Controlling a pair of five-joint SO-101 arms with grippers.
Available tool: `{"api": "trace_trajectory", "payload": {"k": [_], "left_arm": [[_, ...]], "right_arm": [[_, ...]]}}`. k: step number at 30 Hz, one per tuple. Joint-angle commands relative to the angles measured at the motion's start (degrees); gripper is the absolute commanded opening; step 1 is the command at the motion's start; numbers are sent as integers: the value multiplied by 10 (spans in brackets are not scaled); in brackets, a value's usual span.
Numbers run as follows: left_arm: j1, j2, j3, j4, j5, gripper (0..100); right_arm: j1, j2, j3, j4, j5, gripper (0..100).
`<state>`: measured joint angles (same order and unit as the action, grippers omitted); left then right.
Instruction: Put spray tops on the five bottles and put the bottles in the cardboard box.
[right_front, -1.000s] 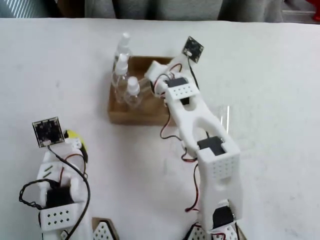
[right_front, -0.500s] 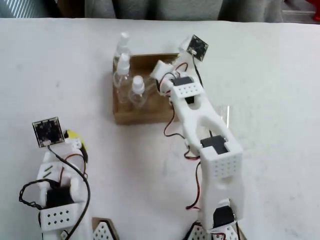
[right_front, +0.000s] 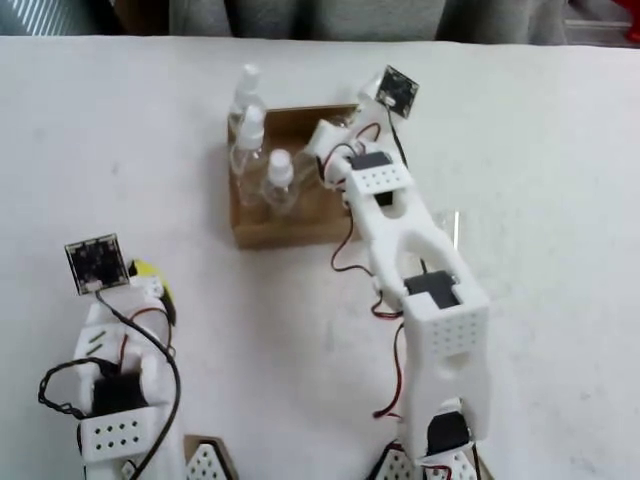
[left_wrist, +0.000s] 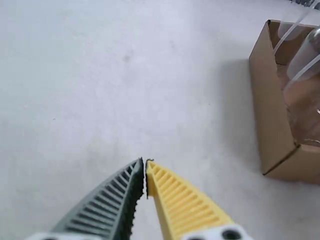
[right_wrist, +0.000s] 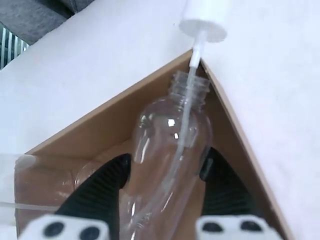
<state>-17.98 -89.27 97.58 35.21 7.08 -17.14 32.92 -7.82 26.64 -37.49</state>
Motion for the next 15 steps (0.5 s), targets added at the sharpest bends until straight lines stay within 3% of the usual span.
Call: {"api": "trace_trajectory", "payload": {"k": [1,15], "left_arm": [[6,-11,-4,6,1,27],[7,-11,-4,6,1,27]], "right_arm": [[23,-62,-21,-7,11,23],[49,-153,51,-11,11,23]]}}
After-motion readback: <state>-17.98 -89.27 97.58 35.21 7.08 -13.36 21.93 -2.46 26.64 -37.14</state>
